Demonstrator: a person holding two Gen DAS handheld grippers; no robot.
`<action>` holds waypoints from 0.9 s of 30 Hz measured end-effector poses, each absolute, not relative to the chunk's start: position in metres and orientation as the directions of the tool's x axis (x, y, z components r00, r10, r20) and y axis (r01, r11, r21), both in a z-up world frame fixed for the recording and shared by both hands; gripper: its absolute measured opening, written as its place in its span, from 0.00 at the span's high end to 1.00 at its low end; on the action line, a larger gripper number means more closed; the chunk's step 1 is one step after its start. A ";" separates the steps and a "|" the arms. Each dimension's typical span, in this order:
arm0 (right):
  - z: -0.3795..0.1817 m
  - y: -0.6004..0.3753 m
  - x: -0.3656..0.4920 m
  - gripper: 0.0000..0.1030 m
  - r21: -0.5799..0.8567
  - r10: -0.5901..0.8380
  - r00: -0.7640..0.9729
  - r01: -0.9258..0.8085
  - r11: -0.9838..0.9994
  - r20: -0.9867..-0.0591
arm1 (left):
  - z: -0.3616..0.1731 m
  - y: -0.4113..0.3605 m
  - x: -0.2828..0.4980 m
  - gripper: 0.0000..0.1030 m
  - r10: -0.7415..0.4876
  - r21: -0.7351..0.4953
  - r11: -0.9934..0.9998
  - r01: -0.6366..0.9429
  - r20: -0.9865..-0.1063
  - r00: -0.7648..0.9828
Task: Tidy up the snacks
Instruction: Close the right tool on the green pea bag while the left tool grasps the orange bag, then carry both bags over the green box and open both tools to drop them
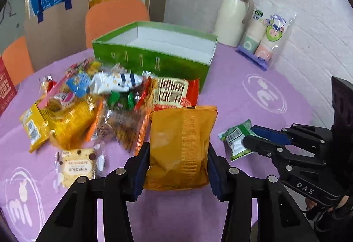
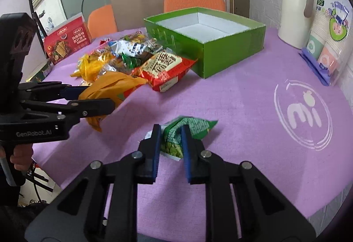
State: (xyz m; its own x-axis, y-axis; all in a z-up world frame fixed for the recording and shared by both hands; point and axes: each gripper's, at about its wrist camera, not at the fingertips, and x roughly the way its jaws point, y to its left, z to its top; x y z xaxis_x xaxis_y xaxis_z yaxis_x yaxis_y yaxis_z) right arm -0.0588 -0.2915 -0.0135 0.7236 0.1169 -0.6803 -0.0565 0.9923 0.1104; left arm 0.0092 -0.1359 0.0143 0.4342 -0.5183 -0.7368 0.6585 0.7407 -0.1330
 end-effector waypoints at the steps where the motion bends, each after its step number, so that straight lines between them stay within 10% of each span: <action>1: -0.010 -0.292 -0.057 0.90 0.103 0.109 0.729 -0.053 0.993 -0.676 | 0.024 -0.135 0.009 0.53 -0.534 -0.139 0.736 0.662 -0.721 0.441; 11: -0.006 -0.309 -0.047 0.89 0.136 0.092 0.738 0.000 0.991 -0.669 | 0.080 -0.138 0.044 0.53 -0.579 -0.170 0.746 0.644 -0.643 0.501; 13: -0.018 -0.313 -0.054 0.40 0.163 0.079 0.712 0.051 0.985 -0.697 | 0.073 -0.137 0.048 0.53 -0.578 -0.181 0.748 0.638 -0.651 0.493; 15: -0.030 -0.312 -0.061 0.26 0.160 0.053 0.698 0.090 0.983 -0.714 | 0.063 -0.136 0.052 0.53 -0.571 -0.193 0.754 0.628 -0.664 0.482; 21: -0.052 -0.300 -0.063 0.27 0.062 -0.006 0.650 0.082 0.995 -0.760 | 0.053 -0.141 0.060 0.53 -0.561 -0.201 0.758 0.620 -0.686 0.464; 27: -0.049 -0.305 -0.062 0.59 0.062 0.017 0.664 0.044 0.997 -0.748 | 0.067 -0.160 0.086 0.53 -0.574 -0.219 0.749 0.625 -0.685 0.448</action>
State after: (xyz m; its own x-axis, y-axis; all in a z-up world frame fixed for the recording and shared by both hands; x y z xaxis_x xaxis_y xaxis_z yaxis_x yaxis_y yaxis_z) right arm -0.0623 -0.3047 -0.0490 0.6639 0.0173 -0.7476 0.0439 0.9971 0.0621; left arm 0.0857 -0.1596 0.0672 0.4476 -0.5744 -0.6854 0.6253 0.7490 -0.2193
